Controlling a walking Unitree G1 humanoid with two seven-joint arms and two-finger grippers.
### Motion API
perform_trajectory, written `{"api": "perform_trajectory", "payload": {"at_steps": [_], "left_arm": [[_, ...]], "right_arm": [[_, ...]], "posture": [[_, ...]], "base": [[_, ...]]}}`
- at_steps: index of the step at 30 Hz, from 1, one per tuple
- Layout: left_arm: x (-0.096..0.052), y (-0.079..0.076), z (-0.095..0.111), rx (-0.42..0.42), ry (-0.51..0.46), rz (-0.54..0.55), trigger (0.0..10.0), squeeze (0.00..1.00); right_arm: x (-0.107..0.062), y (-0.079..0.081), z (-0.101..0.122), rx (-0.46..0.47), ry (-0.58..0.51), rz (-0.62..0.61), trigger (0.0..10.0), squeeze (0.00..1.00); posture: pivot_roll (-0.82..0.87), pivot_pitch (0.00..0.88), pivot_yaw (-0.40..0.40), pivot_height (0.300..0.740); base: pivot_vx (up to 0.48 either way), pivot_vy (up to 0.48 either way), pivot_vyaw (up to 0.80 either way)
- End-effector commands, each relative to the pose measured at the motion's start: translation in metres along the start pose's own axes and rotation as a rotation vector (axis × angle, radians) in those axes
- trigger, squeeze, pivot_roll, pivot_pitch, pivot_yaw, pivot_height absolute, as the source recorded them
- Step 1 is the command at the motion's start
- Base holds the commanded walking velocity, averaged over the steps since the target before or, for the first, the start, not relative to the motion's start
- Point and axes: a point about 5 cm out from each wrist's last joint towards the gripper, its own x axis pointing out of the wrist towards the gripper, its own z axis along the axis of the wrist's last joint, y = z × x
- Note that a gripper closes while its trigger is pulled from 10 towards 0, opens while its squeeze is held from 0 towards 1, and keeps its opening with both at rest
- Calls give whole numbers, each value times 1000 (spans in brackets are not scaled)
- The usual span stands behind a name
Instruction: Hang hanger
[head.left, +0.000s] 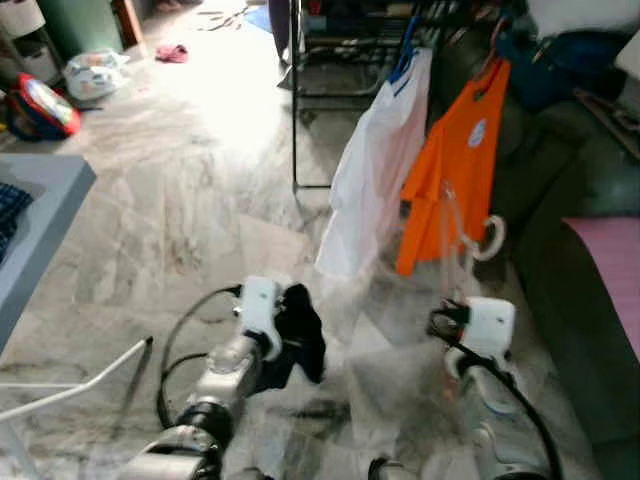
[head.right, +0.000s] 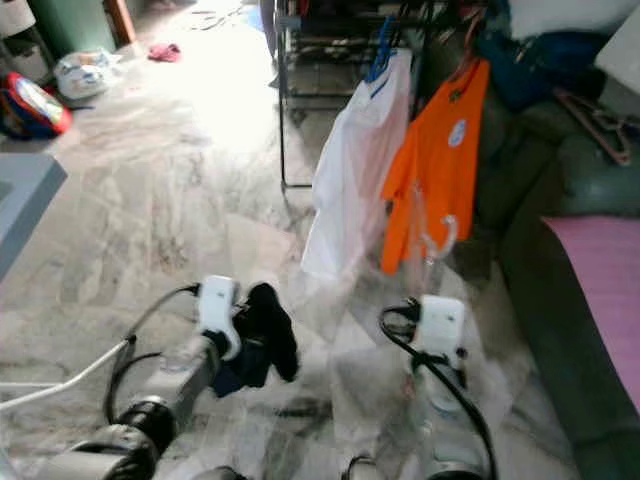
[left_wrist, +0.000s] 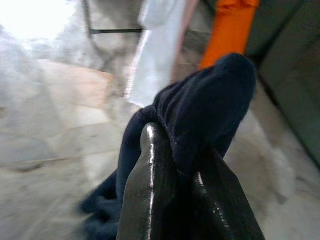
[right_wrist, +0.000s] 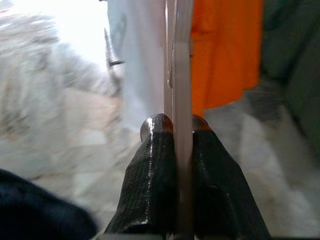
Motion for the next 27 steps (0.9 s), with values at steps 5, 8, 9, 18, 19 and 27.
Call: {"api": "perform_trajectory", "payload": {"at_steps": [5,8,9,18,19,27], "left_arm": [[-1,-7,-5,1,4,-21,10000,0],[-2,-6,-7,1,3,-21,10000,0],[-3,-5,-8,0,3,-18,10000,0],[-4,-4,7,74,-101,-88,10000,0],[-4,-3,12,95,-119,-94,10000,0],[1,0,33,184,-170,-120,10000,0]], "right_arm": [[-5,-6,-1,-23,1,-10,10000,0],[-6,-6,-2,-26,3,-9,10000,0],[-7,-6,-3,-30,6,-8,10000,0],[-10,-12,-4,-98,40,66,10000,0],[-11,-16,-3,-109,40,74,10000,0],[-10,-40,0,-151,64,72,10000,0]], "posture": [[-92,181,23,740],[-91,185,22,740],[-88,194,19,740],[-81,219,16,740],[-80,221,17,740],[-78,236,38,740]], "base": [[0,220,0],[0,0,0],[0,0,0],[0,0,0],[0,0,0],[0,0,0]]}}
